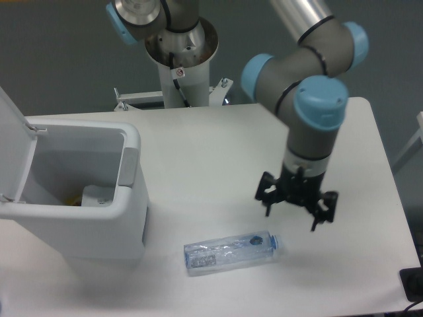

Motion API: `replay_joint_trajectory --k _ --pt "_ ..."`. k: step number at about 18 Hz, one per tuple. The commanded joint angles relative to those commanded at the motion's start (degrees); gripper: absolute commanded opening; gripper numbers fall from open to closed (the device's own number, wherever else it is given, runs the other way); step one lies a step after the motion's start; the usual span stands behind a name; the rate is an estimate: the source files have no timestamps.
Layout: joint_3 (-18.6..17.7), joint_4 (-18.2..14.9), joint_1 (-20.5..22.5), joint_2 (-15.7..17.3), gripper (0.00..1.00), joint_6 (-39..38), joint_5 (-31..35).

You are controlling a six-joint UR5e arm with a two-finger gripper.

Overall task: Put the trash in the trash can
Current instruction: 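Move the open gripper over the clear plastic water bottle, then lower the gripper and close it around the bottle's middle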

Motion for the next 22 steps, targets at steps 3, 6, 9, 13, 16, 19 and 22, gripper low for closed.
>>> replay_joint_trajectory --k 3,6,9,13,16,19,22 --pt "-0.6 0.3 -2.0 -0.4 1.00 6.1 0.1" --pt "-1.1 0.2 -4.4 -1.6 1.00 12.5 0.3" --pt "-1.2 0.2 -6.8 -3.1 1.00 14.4 2.6" --pt "-2.5 0.2 -9.0 -4.7 1.00 14.7 3.5" --pt "-2.2 0.2 -9.8 -6.6 1.00 14.5 3.7" --pt "-2.2 -0.1 -10.4 -8.0 1.00 14.5 3.7" --pt "-2.4 -0.3 -10.6 -9.0 1.00 14.5 3.8"
